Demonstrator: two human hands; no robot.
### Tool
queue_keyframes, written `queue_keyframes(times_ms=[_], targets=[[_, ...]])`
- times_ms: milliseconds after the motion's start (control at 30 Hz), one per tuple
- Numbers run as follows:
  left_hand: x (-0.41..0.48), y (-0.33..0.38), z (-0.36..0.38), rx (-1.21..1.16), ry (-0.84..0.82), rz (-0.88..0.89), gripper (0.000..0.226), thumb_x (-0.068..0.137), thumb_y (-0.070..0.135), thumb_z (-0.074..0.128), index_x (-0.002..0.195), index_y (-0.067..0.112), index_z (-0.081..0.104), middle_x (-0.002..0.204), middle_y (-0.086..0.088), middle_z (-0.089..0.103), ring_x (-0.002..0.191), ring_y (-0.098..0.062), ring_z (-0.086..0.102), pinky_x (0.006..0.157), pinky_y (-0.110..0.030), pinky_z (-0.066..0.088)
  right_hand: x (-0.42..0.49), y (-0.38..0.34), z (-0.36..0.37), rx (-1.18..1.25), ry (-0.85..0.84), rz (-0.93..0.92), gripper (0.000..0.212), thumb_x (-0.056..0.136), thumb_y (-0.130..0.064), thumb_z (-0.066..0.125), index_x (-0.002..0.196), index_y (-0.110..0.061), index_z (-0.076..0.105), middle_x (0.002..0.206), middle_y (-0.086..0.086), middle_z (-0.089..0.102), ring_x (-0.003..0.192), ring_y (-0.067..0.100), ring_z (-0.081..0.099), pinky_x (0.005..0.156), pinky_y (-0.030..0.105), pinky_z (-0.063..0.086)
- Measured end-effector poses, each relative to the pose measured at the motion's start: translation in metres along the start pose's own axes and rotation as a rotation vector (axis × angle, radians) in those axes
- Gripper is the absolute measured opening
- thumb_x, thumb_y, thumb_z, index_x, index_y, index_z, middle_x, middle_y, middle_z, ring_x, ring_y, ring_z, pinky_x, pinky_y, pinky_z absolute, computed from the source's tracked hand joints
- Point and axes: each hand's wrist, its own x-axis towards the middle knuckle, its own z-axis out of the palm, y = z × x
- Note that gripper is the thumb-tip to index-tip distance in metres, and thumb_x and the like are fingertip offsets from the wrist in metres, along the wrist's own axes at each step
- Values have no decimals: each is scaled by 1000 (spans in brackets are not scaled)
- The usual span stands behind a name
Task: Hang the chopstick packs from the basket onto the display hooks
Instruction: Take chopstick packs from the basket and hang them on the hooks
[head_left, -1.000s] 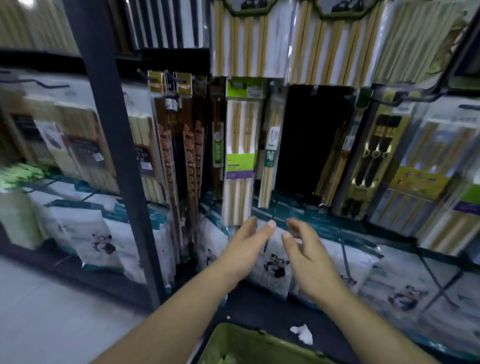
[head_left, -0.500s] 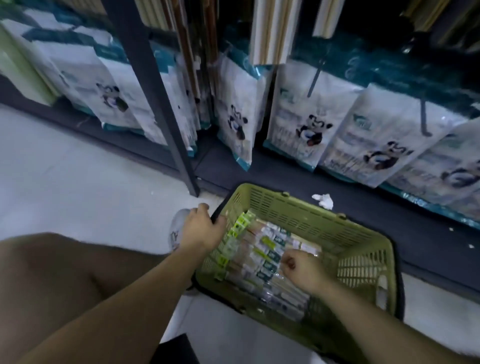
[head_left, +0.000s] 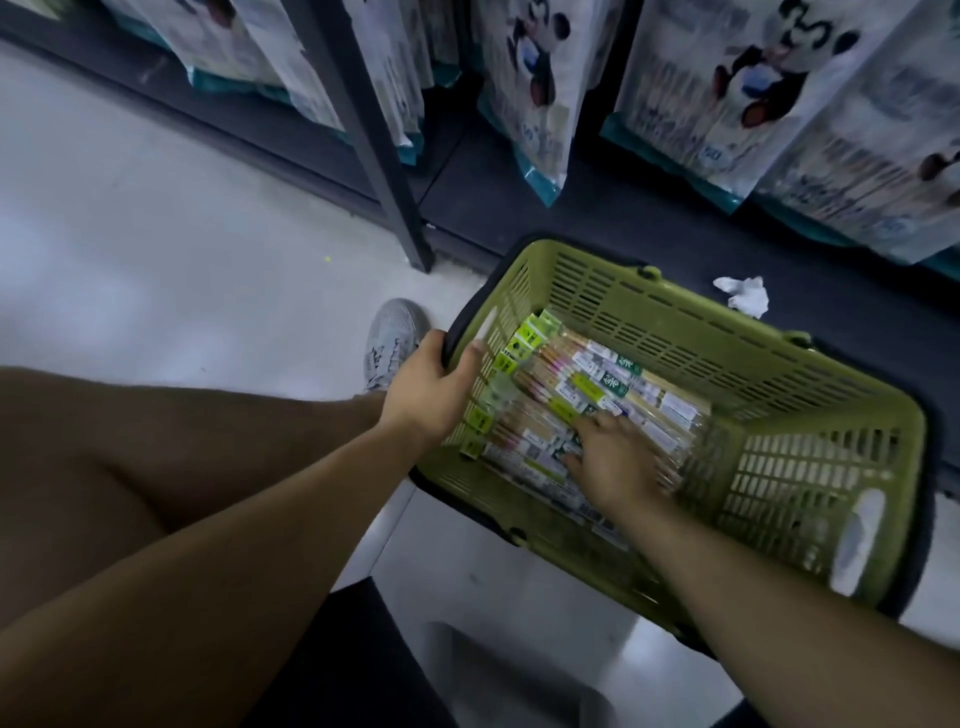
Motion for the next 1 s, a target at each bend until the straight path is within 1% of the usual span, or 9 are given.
queue_keyframes(times_ms=[200, 333, 433, 533, 633, 733, 833, 900, 1000], targets=[[3, -1, 2, -14, 7, -4, 44, 97, 65, 48, 108, 24, 58, 93, 3, 71, 85, -14, 66, 78, -40, 53, 5, 0, 8, 79, -9, 22, 38, 98, -41, 63, 127, -17, 59, 123, 8, 60, 109, 27, 59, 73, 31, 41], [4, -2, 3, -11, 11, 4, 41, 98, 63, 48, 108, 25, 57, 91, 3, 71, 82, -13, 67, 77, -39, 55, 3, 0, 9, 61, -16, 4, 37, 101, -36, 57, 131, -14, 58, 124, 8, 60, 109, 25, 58, 72, 29, 38], [5, -3, 2, -36, -2, 1, 38, 97, 63, 49, 107, 26, 57, 92, 1, 72, 83, -17, 69, 79, -41, 57, -2, 3, 9, 75, -9, 1, 34, 102, -35, 53, 127, -11, 59, 118, 9, 59, 99, 25, 57, 68, 28, 34], [4, -3, 1, -68, -19, -5, 35, 97, 61, 50, 106, 28, 58, 93, -1, 74, 84, -19, 71, 78, -39, 58, -4, 5, 3, 133, 18, 35, 31, 103, -32, 51, 122, -8, 58, 97, 5, 61, 74, 20, 48, 52, 27, 24], [3, -3, -1, -106, -36, -16, 27, 98, 57, 53, 100, 30, 57, 93, 1, 73, 83, -15, 70, 70, -30, 53, -6, 9, -5, 220, -5, 88, 30, 103, -32, 54, 122, -9, 55, 71, -6, 49, 57, 10, 44, 47, 26, 21], [1, -3, -3, -145, -67, -41, 24, 99, 54, 55, 103, 31, 57, 96, 2, 72, 86, -14, 69, 70, -29, 50, -7, 11, -6, 291, -29, 94, 35, 102, -34, 59, 128, -11, 56, 77, -6, 53, 61, 9, 50, 49, 24, 29], [-4, -7, -7, -172, -89, -68, 21, 98, 54, 55, 99, 33, 56, 98, 1, 73, 89, -18, 70, 79, -36, 55, -11, 6, -3, 212, -68, 37, 43, 97, -36, 68, 132, -14, 58, 116, 8, 66, 93, 22, 63, 71, 30, 47], [-9, -12, -7, -200, -117, -88, 23, 95, 56, 56, 106, 35, 57, 104, 2, 74, 96, -21, 71, 92, -44, 57, -12, 2, 2, 149, -53, 19, 49, 93, -36, 73, 135, -15, 59, 127, 9, 64, 110, 27, 63, 85, 35, 53], [-16, -16, -7, -224, -126, -114, 38, 91, 59, 57, 118, 32, 58, 107, 2, 74, 99, -23, 72, 97, -50, 57, -9, -5, 8, 54, -46, 33, 40, 93, -33, 72, 129, -17, 62, 120, 8, 65, 106, 26, 63, 75, 30, 49]])
